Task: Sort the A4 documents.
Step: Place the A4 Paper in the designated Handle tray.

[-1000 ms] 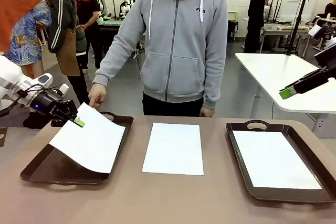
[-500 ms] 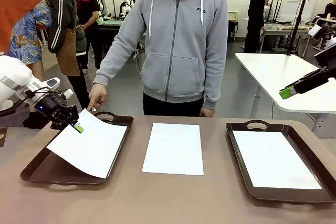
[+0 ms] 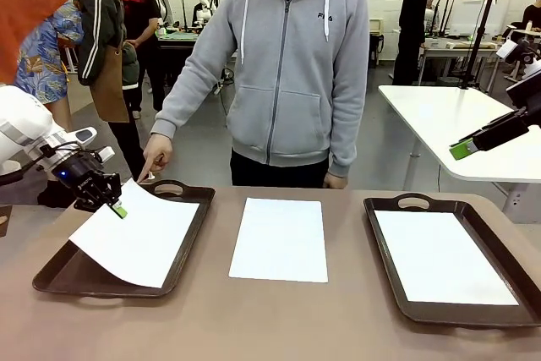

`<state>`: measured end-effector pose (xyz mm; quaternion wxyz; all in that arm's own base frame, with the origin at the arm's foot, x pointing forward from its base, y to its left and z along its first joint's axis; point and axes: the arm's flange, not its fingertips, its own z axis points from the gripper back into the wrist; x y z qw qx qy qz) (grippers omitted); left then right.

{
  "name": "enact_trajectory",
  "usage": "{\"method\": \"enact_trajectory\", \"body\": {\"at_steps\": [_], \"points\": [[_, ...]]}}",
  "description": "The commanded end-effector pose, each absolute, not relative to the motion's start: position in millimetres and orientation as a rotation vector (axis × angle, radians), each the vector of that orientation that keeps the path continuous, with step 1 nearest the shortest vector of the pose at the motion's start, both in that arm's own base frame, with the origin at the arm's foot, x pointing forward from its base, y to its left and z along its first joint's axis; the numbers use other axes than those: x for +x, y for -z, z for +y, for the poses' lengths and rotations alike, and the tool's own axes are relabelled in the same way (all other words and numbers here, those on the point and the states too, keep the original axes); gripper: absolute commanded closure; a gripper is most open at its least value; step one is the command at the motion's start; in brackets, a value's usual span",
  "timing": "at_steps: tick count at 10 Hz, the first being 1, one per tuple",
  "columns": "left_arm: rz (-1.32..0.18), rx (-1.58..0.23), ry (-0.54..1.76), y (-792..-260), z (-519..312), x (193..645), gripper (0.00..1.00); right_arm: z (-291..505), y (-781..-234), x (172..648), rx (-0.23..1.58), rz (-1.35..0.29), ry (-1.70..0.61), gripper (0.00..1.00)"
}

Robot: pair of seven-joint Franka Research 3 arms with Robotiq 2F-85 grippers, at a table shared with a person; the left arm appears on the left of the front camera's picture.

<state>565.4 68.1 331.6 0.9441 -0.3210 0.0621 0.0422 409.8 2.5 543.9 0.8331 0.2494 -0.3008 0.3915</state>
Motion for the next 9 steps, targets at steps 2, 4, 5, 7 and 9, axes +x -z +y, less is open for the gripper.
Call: {"method": "enact_trajectory", "body": {"at_steps": [2,4,5,7,9], "points": [[0.128,-0.605,-0.119,-328.5,63.5,566.4,0.81,3.6,-543.2,410.4,0.536,-0.638,-0.833,0.00],[0.130,-0.587,-0.134,-330.6,64.6,562.9,0.62,3.6,-543.2,410.4,0.536,-0.638,-0.833,0.00],[0.123,-0.585,-0.140,-333.2,65.8,560.4,0.77,3.6,-543.2,410.4,0.536,-0.638,-0.833,0.00],[0.115,-0.562,-0.152,-339.0,69.4,556.3,0.58,3.6,-543.2,410.4,0.536,-0.638,-0.833,0.00],[0.102,-0.562,-0.157,-346.4,72.7,551.7,0.39,3.6,-543.2,410.4,0.536,-0.638,-0.833,0.00]]}}
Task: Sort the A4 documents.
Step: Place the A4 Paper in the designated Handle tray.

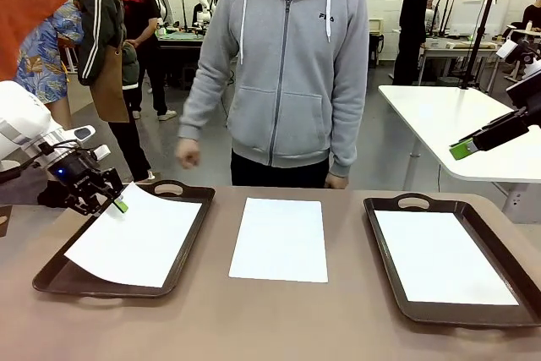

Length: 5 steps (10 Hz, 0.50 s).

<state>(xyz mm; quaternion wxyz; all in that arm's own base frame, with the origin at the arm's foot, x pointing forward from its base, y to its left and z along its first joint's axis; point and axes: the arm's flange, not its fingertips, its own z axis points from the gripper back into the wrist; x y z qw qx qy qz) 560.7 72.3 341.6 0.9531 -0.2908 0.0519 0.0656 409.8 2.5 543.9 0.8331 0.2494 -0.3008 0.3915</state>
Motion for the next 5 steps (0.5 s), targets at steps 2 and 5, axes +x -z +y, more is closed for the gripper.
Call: {"method": "enact_trajectory", "body": {"at_steps": [2,5], "points": [[0.095,-0.552,-0.167,-351.1,76.8,548.3,0.20,3.6,-543.2,410.4,0.536,-0.638,-0.833,0.00],[0.081,-0.554,-0.169,-354.2,76.4,547.6,0.00,3.6,-543.2,410.4,0.536,-0.638,-0.833,0.00]]}}
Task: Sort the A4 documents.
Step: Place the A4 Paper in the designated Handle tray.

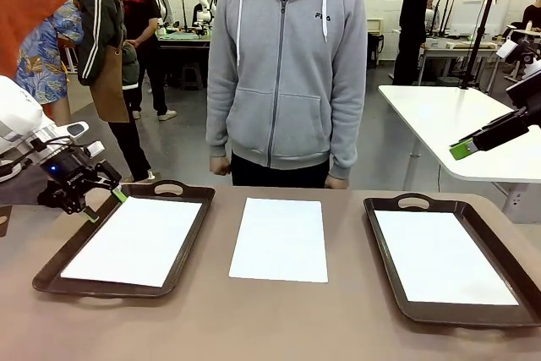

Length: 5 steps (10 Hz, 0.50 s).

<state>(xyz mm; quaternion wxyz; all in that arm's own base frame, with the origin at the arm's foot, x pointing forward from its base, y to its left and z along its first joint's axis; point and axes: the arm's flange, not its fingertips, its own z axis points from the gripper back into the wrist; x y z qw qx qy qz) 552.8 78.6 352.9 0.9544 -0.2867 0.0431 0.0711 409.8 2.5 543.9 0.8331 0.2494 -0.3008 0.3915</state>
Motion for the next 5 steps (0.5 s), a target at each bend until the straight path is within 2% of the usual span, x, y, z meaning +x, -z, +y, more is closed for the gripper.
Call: {"method": "enact_trajectory", "body": {"at_steps": [1,3,5], "points": [[0.075,-0.556,-0.169,-353.7,78.0,548.3,0.00,3.6,-543.2,410.4,0.536,-0.638,-0.833,0.00],[0.056,-0.574,-0.213,-354.1,75.5,549.3,0.00,3.6,-543.2,410.4,0.536,-0.638,-0.833,0.00],[0.078,-0.577,-0.148,-353.0,79.6,553.7,0.00,3.6,-543.2,410.4,0.536,-0.638,-0.833,0.00]]}}
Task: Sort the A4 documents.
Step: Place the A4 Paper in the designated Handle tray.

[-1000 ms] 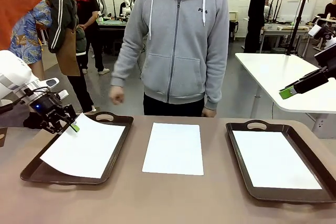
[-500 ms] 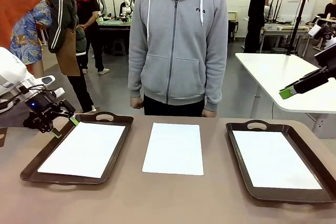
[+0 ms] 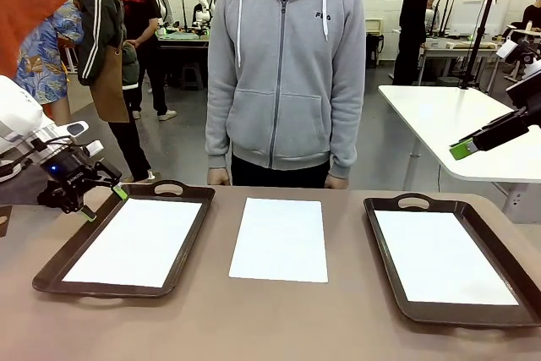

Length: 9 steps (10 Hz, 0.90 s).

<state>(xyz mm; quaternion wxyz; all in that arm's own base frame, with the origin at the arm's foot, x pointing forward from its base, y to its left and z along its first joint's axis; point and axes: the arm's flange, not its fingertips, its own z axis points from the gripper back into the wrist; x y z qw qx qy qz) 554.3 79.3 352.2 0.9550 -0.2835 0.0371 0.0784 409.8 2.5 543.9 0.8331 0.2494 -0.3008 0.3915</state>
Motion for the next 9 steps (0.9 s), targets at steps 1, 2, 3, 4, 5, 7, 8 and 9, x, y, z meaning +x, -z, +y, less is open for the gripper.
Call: {"method": "enact_trajectory", "body": {"at_steps": [1,2,3,4,5,7,8,9], "points": [[0.078,-0.577,-0.148,-353.0,79.6,553.7,0.00,3.6,-543.2,410.4,0.536,-0.638,-0.833,0.00],[0.078,-0.577,-0.148,-353.0,79.6,553.7,0.00,3.6,-543.2,410.4,0.536,-0.638,-0.833,0.00],[0.078,-0.577,-0.148,-353.0,79.6,553.7,0.00,3.6,-543.2,410.4,0.536,-0.638,-0.833,0.00],[0.078,-0.577,-0.148,-353.0,79.6,553.7,0.00,3.6,-543.2,410.4,0.536,-0.638,-0.833,0.00],[0.078,-0.577,-0.148,-353.0,79.6,553.7,0.00,3.6,-543.2,410.4,0.536,-0.638,-0.833,0.00],[0.078,-0.577,-0.148,-353.0,79.6,553.7,0.00,3.6,-543.2,410.4,0.536,-0.638,-0.833,0.00],[0.078,-0.577,-0.148,-353.0,79.6,553.7,0.00,3.6,-543.2,410.4,0.536,-0.638,-0.833,0.00],[0.078,-0.577,-0.148,-353.0,79.6,553.7,0.00,3.6,-543.2,410.4,0.536,-0.638,-0.833,0.00]]}}
